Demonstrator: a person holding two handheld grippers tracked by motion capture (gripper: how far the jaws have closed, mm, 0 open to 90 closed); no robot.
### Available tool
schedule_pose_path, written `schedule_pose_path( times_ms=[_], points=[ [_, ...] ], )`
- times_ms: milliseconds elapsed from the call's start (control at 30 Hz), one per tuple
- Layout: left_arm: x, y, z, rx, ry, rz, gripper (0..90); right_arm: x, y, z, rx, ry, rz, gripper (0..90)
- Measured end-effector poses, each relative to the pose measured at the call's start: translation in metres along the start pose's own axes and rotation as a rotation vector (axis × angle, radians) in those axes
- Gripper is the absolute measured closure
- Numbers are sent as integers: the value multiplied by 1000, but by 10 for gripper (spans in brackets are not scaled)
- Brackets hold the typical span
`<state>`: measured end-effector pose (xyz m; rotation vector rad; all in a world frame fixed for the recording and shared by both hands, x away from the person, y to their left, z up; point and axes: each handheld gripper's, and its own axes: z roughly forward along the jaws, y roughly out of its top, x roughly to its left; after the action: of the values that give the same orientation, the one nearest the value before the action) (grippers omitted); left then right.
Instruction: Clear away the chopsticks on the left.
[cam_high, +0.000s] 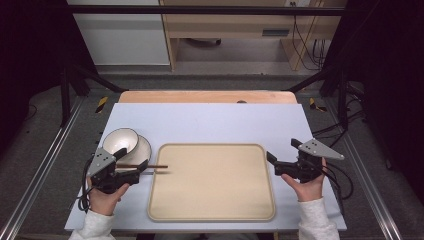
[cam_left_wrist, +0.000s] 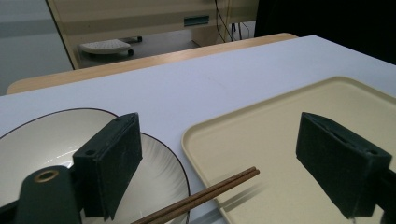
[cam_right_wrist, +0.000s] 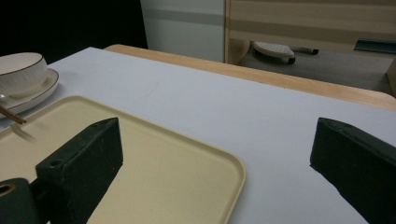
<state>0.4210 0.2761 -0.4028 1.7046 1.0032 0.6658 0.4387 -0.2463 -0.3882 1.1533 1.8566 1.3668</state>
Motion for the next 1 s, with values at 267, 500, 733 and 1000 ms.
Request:
schedule_pose_path(
  times_ms=[267, 500, 733, 1000],
  points=[
    [7, -7, -11, 13, 3, -10, 156, 2, 1, -1, 5, 10, 3, 24],
    [13, -18, -20, 51, -10, 3, 161, 8, 3, -1, 14, 15, -17, 24],
    [19, -29, -31, 83, -21, 6, 167, 11, 4, 0, 19, 18, -24, 25],
    [24, -38, -33, 136, -12, 16, 168, 13, 2, 3, 34, 20, -28, 25]
  ],
)
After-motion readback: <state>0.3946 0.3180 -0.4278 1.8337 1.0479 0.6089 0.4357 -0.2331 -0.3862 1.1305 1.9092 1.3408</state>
